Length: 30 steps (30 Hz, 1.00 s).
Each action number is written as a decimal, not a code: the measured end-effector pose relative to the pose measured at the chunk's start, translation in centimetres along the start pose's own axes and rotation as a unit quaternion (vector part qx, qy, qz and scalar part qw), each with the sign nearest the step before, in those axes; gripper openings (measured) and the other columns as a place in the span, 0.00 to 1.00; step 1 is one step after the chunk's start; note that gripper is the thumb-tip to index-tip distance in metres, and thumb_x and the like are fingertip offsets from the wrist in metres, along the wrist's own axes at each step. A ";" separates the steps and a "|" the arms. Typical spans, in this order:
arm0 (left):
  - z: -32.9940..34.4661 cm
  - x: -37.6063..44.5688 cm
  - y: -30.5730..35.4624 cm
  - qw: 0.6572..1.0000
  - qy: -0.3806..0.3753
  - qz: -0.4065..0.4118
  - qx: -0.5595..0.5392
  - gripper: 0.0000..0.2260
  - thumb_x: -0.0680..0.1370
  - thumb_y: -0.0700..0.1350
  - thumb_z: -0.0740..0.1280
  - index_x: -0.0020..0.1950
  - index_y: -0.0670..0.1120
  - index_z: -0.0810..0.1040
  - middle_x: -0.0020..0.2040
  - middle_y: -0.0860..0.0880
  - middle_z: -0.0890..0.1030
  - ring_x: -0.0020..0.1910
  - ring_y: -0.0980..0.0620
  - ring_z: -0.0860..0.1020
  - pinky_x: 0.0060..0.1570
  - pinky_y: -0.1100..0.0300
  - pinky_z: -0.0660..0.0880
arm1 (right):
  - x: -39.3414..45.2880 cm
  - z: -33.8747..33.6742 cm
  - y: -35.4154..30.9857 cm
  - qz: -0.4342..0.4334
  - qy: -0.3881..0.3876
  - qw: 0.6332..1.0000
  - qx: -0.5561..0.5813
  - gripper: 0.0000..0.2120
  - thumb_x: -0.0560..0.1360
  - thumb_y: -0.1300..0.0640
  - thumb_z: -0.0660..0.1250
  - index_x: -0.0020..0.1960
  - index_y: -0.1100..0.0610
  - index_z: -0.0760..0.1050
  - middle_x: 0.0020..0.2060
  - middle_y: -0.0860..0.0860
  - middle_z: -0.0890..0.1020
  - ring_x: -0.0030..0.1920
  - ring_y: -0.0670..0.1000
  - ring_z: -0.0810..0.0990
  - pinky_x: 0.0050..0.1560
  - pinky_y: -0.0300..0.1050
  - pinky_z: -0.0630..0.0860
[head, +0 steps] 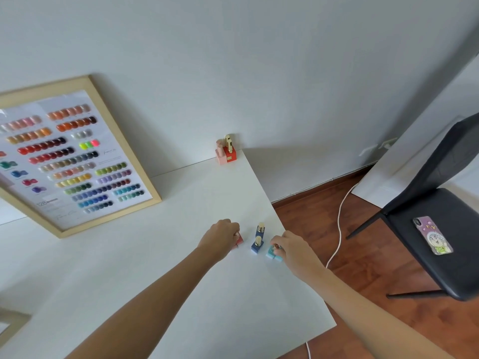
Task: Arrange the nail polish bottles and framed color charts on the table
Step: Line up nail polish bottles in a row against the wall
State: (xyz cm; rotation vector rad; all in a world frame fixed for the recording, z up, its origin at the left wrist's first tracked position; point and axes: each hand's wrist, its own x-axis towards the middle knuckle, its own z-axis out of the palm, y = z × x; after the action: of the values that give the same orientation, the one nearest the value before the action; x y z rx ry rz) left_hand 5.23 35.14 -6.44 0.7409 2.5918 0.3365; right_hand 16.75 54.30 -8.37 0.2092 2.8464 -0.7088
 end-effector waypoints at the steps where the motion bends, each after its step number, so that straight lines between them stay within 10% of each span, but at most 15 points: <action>1: 0.0 0.0 -0.1 1.000 0.001 -0.003 -0.007 0.10 0.79 0.41 0.59 0.55 0.42 0.79 0.51 0.43 0.78 0.48 0.41 0.79 0.43 0.55 0.74 | 0.1 -0.1 0.2 -0.006 -0.004 1.000 -0.004 0.07 0.78 0.58 0.60 0.54 0.54 0.75 0.48 0.53 0.77 0.46 0.54 0.78 0.48 0.50 0.78; 13: -3.1 1.4 -2.7 0.993 0.025 -0.054 -0.097 0.10 0.76 0.37 0.60 0.46 0.42 0.81 0.43 0.50 0.84 0.42 0.48 0.81 0.39 0.54 0.79 | 3.8 -5.0 1.9 0.011 0.038 0.999 0.016 0.08 0.75 0.60 0.67 0.54 0.58 0.79 0.46 0.54 0.81 0.46 0.50 0.77 0.47 0.39 0.75; 19: -6.1 3.8 -4.9 0.977 0.079 -0.106 -0.168 0.12 0.74 0.35 0.60 0.34 0.48 0.74 0.22 0.70 0.75 0.28 0.75 0.74 0.20 0.75 0.67 | 9.4 -8.1 -0.7 -0.023 0.069 0.997 0.028 0.06 0.74 0.62 0.68 0.51 0.61 0.80 0.46 0.57 0.83 0.46 0.53 0.79 0.48 0.46 0.76; 30: -9.9 10.4 -8.2 0.942 0.130 -0.199 -0.236 0.18 0.71 0.30 0.60 0.25 0.48 0.68 0.18 0.54 0.73 0.20 0.71 0.72 0.15 0.74 0.62 | 21.4 -7.3 -8.1 -0.053 0.054 0.994 0.078 0.09 0.76 0.64 0.65 0.54 0.64 0.80 0.50 0.58 0.83 0.49 0.55 0.80 0.49 0.42 0.73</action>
State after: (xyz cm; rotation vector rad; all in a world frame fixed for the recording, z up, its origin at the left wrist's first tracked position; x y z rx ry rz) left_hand -10.98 32.92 -3.91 -0.0008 2.6528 0.9303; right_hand -6.68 52.56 -3.25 0.1251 2.9228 -0.9721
